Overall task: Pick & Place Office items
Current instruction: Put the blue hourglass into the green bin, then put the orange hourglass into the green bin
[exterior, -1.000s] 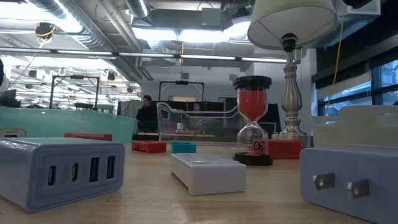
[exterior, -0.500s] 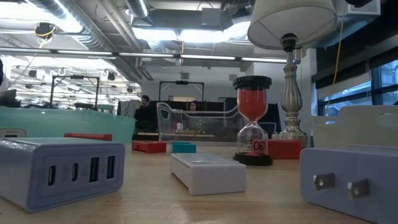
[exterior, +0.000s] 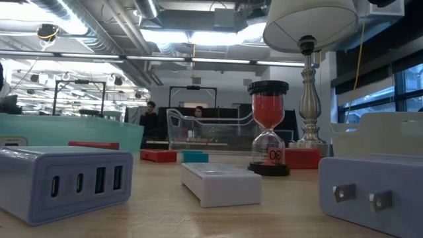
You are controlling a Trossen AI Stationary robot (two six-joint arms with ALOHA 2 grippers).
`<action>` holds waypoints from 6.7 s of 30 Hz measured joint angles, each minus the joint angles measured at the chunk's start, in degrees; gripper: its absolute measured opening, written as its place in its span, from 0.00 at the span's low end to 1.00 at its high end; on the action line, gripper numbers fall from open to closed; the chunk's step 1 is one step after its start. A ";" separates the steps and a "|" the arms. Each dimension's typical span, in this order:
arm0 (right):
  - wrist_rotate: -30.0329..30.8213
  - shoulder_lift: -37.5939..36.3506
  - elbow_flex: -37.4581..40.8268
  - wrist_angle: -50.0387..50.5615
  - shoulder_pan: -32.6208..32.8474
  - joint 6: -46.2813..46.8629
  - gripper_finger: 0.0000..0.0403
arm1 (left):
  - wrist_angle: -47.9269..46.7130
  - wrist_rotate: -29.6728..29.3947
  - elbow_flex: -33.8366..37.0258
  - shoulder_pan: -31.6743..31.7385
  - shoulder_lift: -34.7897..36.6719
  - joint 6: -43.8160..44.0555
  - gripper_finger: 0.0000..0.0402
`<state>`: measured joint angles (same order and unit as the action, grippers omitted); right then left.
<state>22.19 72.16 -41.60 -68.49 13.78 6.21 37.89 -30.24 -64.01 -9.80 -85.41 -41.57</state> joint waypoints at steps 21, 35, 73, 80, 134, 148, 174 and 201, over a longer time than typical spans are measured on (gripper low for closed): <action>7.83 -15.95 -0.09 54.54 1.95 12.41 0.97 | -28.41 -41.68 0.04 -1.36 0.07 0.81 0.53; 8.42 -18.83 -0.07 65.53 2.19 14.41 0.95 | -52.28 -17.05 0.04 -4.11 0.07 22.43 0.53; 13.82 -18.78 0.00 67.59 1.80 14.18 0.95 | -127.90 24.41 0.12 26.82 0.38 61.68 0.53; 13.88 -18.78 0.00 68.98 1.80 14.19 0.95 | -127.71 22.09 3.93 33.97 0.37 62.34 0.53; 12.72 -18.78 0.00 69.86 1.79 14.15 0.95 | -120.34 18.95 4.59 36.70 -6.05 65.86 0.57; 12.75 -18.78 0.00 69.86 1.81 14.12 0.95 | -125.78 15.59 2.05 36.70 -6.03 63.77 0.63; 12.75 -18.78 0.00 69.84 1.79 13.99 0.95 | -126.04 17.06 -10.73 18.05 4.11 72.53 0.64; 12.75 -18.78 0.00 69.83 1.80 14.12 0.95 | -95.91 17.47 -8.52 -37.59 -1.58 83.81 0.64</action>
<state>34.94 53.39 -41.60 1.33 15.58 20.34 -58.02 -12.76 -72.53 -47.39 -86.98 42.24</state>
